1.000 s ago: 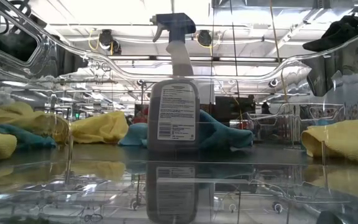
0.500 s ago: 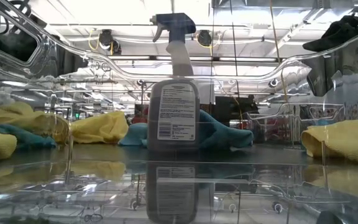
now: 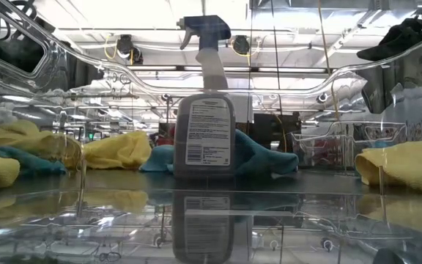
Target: Sort microfiber towel by color & place in baskets
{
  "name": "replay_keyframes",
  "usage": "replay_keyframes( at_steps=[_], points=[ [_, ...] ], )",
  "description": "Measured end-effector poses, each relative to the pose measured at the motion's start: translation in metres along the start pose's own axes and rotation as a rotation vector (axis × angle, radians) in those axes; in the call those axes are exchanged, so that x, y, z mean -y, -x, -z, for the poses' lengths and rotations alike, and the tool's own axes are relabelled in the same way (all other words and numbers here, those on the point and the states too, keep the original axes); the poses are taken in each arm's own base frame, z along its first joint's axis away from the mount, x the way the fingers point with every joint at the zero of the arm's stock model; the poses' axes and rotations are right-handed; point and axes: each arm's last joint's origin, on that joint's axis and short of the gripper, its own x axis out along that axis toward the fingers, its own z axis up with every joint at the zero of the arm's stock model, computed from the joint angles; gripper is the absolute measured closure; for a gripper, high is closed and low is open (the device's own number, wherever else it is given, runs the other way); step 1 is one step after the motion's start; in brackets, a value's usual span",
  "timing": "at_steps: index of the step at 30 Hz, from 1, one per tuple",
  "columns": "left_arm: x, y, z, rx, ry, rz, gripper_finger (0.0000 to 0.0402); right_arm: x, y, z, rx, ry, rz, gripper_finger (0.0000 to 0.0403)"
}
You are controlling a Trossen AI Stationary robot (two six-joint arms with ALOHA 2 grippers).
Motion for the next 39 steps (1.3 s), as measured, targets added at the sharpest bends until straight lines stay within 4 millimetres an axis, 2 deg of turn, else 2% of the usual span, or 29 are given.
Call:
replay_keyframes(
  at_steps=[14, 19, 23, 27, 30, 33, 36, 39],
  points=[
    [0.000, 0.000, 0.000, 0.000, 0.000, 0.000, 0.0063, 0.000, 0.000, -0.001, 0.014, 0.002, 0.002, 0.0293],
    [0.000, 0.000, 0.000, 0.000, 0.000, 0.000, 0.0063, -0.003, 0.000, -0.008, 0.097, 0.013, -0.008, 0.0293],
    [0.000, 0.000, 0.000, 0.000, 0.000, 0.000, 0.0063, -0.004, 0.001, -0.016, 0.229, -0.085, 0.040, 0.0293],
    [0.000, 0.000, 0.000, 0.000, 0.000, 0.000, 0.0063, -0.020, 0.006, -0.042, 0.406, 0.013, -0.087, 0.0293],
    [0.000, 0.000, 0.000, 0.000, 0.000, 0.000, 0.0063, -0.035, 0.004, -0.068, 0.395, 0.115, -0.061, 0.0293],
    [0.000, 0.000, 0.000, 0.000, 0.000, 0.000, 0.0063, -0.050, -0.006, -0.097, 0.298, 0.212, -0.019, 0.0292],
    [0.000, 0.000, 0.000, 0.000, 0.000, 0.000, 0.0063, -0.068, -0.025, -0.127, 0.161, 0.295, -0.049, 0.0281],
    [0.000, 0.000, 0.000, 0.000, 0.001, -0.001, 0.0063, -0.080, -0.047, -0.149, -0.090, 0.360, -0.020, 0.0258]
  ],
)
